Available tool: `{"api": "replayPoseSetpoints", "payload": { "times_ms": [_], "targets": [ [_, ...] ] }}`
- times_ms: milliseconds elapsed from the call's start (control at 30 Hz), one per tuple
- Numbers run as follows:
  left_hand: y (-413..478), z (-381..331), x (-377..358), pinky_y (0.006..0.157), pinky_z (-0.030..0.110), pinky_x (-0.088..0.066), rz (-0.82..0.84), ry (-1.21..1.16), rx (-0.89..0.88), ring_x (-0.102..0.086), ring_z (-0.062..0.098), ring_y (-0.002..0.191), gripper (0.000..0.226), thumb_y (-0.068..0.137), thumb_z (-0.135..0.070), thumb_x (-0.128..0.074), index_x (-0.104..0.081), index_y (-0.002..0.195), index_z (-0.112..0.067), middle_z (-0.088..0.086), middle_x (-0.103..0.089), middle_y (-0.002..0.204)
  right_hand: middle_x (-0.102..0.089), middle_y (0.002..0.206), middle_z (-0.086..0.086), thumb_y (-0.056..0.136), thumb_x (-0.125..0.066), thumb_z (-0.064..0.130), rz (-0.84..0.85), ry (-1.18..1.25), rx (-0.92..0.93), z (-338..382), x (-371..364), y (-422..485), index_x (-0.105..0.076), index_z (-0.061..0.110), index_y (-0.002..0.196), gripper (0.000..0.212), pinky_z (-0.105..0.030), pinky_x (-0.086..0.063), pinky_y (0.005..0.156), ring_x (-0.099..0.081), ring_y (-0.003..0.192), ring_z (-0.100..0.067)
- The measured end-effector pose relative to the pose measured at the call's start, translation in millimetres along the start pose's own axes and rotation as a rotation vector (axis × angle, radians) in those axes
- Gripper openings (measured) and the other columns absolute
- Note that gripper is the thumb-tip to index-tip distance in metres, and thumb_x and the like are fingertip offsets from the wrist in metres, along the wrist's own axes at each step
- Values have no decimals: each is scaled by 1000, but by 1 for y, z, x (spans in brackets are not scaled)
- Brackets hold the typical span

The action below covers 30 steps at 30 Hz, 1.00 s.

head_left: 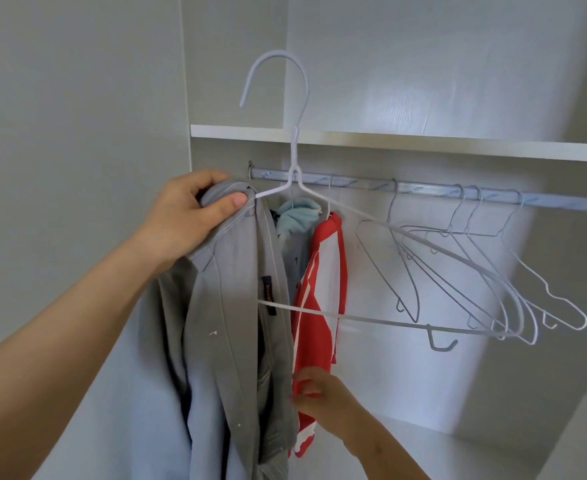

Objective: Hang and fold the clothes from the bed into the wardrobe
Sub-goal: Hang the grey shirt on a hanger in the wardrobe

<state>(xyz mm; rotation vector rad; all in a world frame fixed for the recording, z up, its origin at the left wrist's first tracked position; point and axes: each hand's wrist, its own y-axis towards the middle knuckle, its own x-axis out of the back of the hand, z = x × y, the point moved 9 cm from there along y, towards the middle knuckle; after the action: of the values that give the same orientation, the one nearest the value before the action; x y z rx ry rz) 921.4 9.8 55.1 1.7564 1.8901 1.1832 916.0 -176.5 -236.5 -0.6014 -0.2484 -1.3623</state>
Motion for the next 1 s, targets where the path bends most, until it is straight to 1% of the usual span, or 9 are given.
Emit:
{"api": "replayPoseSetpoints", "payload": {
  "times_ms": [100,200,333,467,567,633,733,867,1000],
  "targets": [
    [-3,1,2,65,9,-44,0,-19,15,-55,-8,66,9,84,-16,-64,-62,85,-25,-8,-62,82,-59,113,7,84,-66,23,71,0,28,3,-12,1,-53,28,111,31,-24,-47,93,-57,106,-14],
    [-5,1,1,66,11,-46,-6,-29,22,-56,-7,67,12,85,-15,-64,-62,84,-28,-8,-63,83,-64,108,-7,90,-57,20,-30,-67,43,11,-4,3,-62,11,97,12,-33,-50,96,-62,103,-24],
    [-6,4,10,65,6,-45,-23,-30,25,-57,-10,68,17,86,-14,-63,-61,84,-30,-11,-62,83,-62,103,-9,96,-48,17,-147,116,121,17,28,-4,-60,14,92,13,-40,-46,98,-59,103,-27],
    [-10,14,21,64,4,-44,-18,-35,67,-57,-10,67,10,86,-13,-61,-63,89,-22,-16,-63,78,-59,96,6,98,-44,27,-247,149,199,20,75,-13,-55,26,92,13,-30,-45,94,-57,97,-17],
    [-13,21,26,59,3,-43,37,3,93,-57,-8,63,10,85,-15,-62,-64,82,-24,-21,-65,67,-62,83,1,95,-49,21,-308,213,292,25,116,-22,-59,16,85,15,-13,-48,69,-60,84,-17],
    [-14,28,27,52,5,-41,90,52,134,-54,-2,55,9,83,-16,-64,-64,75,-18,-11,-63,62,-65,75,2,94,-51,22,-323,165,326,29,138,-32,-63,16,84,17,-9,-46,59,-63,71,-11],
    [-14,36,24,47,9,-38,181,74,177,-49,3,50,18,75,-21,-68,-62,69,-4,3,-56,59,-70,78,2,93,-53,23,-260,149,333,32,158,-42,-69,15,87,19,-12,-49,61,-67,71,-9],
    [-16,39,-2,46,10,-32,314,157,142,-43,1,48,24,74,-17,-72,-60,65,2,-3,-50,52,-72,81,1,92,-57,25,-213,137,241,25,172,-47,-72,19,85,18,-18,-51,61,-69,75,-14],
    [-17,36,-26,47,17,-26,320,388,-4,-35,8,47,30,76,-18,-75,-54,56,-9,-2,-43,49,-72,84,0,92,-56,26,-294,142,131,10,184,-50,-71,19,86,18,-26,-49,70,-67,83,-19]
  ]
}}
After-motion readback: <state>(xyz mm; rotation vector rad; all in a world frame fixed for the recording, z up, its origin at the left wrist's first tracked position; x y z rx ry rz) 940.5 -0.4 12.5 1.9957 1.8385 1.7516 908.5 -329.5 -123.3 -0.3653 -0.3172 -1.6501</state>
